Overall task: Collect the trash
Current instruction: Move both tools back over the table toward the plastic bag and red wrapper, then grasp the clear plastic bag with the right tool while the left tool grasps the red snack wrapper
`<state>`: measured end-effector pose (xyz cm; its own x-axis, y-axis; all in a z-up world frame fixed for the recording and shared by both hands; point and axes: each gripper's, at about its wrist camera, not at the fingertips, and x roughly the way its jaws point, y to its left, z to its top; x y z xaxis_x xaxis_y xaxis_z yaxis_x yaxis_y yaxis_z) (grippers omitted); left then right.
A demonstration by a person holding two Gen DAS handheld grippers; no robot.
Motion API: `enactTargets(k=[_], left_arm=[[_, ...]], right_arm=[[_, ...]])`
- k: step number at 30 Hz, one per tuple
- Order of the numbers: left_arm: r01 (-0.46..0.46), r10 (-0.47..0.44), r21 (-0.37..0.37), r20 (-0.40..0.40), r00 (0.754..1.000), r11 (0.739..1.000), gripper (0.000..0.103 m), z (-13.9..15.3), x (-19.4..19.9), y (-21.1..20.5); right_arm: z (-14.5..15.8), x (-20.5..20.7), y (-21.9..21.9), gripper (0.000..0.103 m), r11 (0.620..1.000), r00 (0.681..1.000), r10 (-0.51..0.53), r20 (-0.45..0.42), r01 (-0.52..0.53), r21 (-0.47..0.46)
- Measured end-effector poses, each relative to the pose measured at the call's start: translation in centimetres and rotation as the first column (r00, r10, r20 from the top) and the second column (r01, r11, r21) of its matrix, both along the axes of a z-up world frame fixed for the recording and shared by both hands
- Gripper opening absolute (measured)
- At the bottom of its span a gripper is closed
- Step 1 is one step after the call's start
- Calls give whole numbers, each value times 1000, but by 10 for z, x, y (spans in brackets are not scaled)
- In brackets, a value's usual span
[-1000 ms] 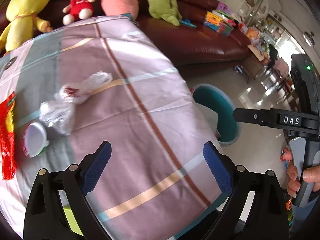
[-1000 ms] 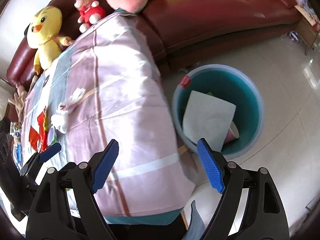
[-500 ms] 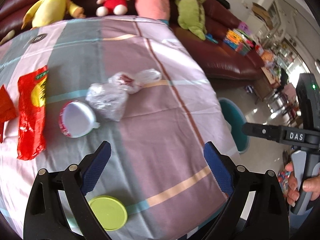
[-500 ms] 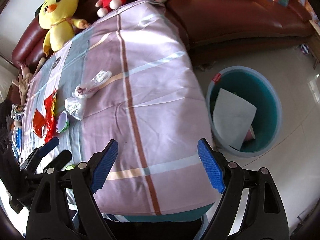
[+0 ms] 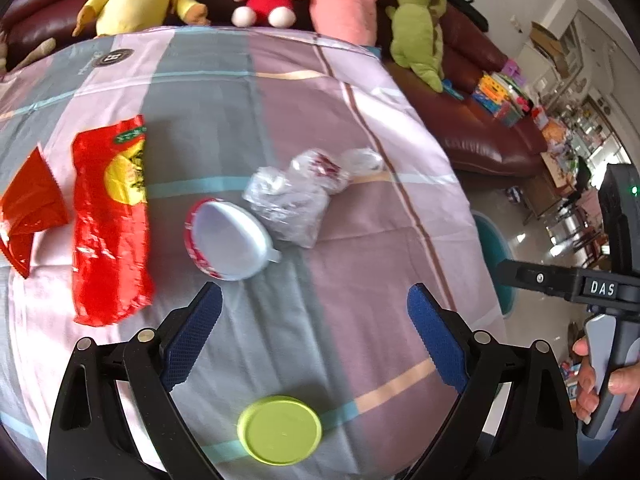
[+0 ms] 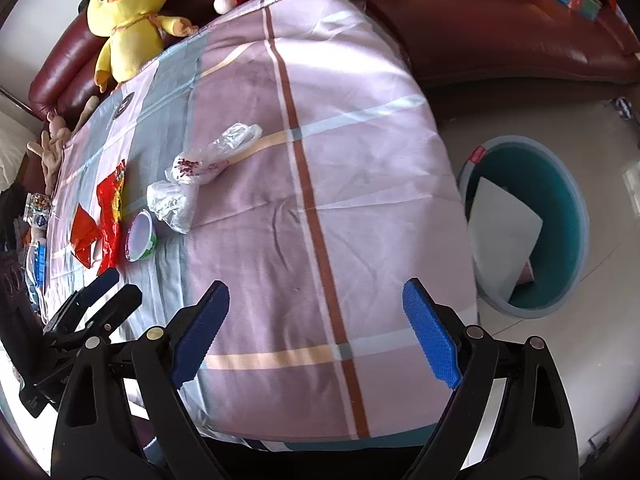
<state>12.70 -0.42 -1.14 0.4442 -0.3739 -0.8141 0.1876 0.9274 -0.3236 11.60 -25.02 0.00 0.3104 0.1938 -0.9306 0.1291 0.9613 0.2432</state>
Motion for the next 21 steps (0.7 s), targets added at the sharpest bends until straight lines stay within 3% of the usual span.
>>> enactTargets(k=[10, 16, 21], left_arm=[[-83, 83, -9, 7, 996, 996, 94, 4, 12, 39], [-111, 111, 11, 2, 994, 994, 94, 0, 24, 56], [-151, 151, 20, 12, 989, 988, 94, 0, 34, 77]], right_arm=[[-14, 19, 23, 85, 999, 999, 27, -36, -26, 21], [-11, 31, 44, 85, 996, 996, 86, 20, -85, -34], [-18, 46, 59, 85, 992, 993, 114, -20, -115, -55]])
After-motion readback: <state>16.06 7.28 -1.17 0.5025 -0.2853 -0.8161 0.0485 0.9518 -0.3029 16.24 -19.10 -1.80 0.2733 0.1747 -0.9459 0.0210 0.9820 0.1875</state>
